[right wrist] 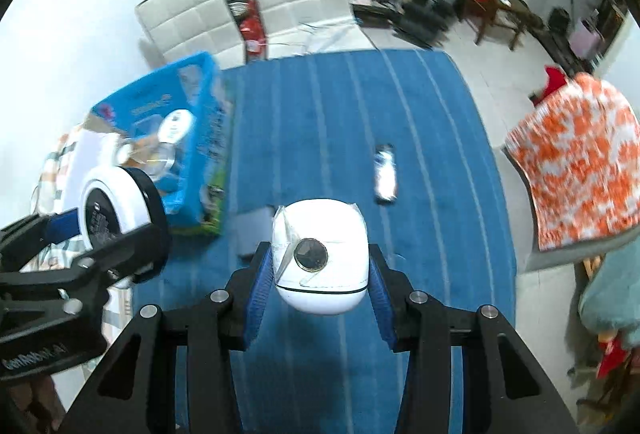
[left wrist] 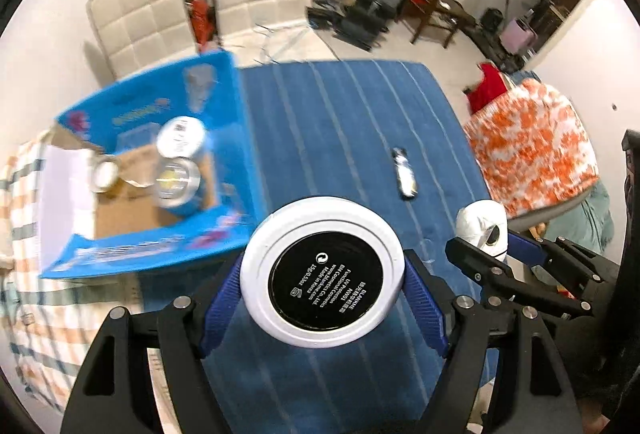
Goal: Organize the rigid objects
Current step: 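Carry the black-lidded jar with the left tool while the right tool carries the gadget into the box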
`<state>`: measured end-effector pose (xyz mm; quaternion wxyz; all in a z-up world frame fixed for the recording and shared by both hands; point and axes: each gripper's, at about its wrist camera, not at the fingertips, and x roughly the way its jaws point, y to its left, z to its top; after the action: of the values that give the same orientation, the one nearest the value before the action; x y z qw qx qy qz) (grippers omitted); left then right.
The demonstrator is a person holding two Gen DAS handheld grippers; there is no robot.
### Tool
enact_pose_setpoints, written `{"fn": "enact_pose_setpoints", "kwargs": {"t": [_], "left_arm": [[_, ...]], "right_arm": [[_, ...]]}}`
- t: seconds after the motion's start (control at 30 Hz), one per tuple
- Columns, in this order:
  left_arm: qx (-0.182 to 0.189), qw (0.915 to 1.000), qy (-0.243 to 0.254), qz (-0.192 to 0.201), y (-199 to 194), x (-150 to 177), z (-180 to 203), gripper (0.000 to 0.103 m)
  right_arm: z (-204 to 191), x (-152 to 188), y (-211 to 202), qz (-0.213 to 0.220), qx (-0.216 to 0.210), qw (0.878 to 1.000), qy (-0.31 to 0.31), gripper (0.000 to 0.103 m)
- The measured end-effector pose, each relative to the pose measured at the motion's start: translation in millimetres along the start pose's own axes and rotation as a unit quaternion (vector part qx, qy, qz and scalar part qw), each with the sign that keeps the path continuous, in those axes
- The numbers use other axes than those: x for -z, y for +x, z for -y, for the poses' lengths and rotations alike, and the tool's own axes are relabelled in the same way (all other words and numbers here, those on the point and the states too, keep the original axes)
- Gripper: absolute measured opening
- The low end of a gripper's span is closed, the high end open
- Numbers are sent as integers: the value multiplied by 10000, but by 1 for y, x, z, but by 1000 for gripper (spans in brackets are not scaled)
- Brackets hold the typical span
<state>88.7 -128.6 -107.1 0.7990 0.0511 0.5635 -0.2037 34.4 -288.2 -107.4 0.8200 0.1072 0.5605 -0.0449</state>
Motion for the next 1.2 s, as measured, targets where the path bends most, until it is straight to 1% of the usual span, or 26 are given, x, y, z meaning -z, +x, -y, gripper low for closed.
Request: {"fn": "enact_pose_setpoints", "kwargs": {"t": [0.13,0.3,0.4,0.47,0.63,0.77,0.87,1.0,1.1,1.2], "left_arm": [[-251,9993,-227,160,-24,5,-40,75],[-497,9974,-466,247,-47,13,-90,75],[-651,9959,-568,286,-52,17,-120,75],[-687,9950,-652,304,-52,18,-137,75],[-828,9924,-835,376,-49,18,-181,75],[-902,9909,-948,324,-36,14,-209,75],[-875,9907,-1019,219,-21,10,-227,75],[-726,9907,-1149,-68,8,6,-251,75],[-708,9900,-1196,-251,26,4,-264,75],[-495,9890,-1302,-506,49,0,-276,75]], "right_arm": [[-45,-6,-1,25,-227,9996,-194,48],[-110,-11,4,27,-489,9975,-511,48],[-145,-16,14,47,-561,9960,-696,48],[-166,-19,21,27,-583,9952,-783,48],[-209,-28,53,-124,-460,9939,-997,48],[-232,-32,82,-283,-413,9933,-1042,48],[-245,-35,107,-423,-396,9932,-1012,48],[-256,-40,139,-538,-431,9934,-912,48],[-261,-43,158,-639,-537,9933,-799,48],[-266,-44,174,-779,-644,9916,-801,48]]}}
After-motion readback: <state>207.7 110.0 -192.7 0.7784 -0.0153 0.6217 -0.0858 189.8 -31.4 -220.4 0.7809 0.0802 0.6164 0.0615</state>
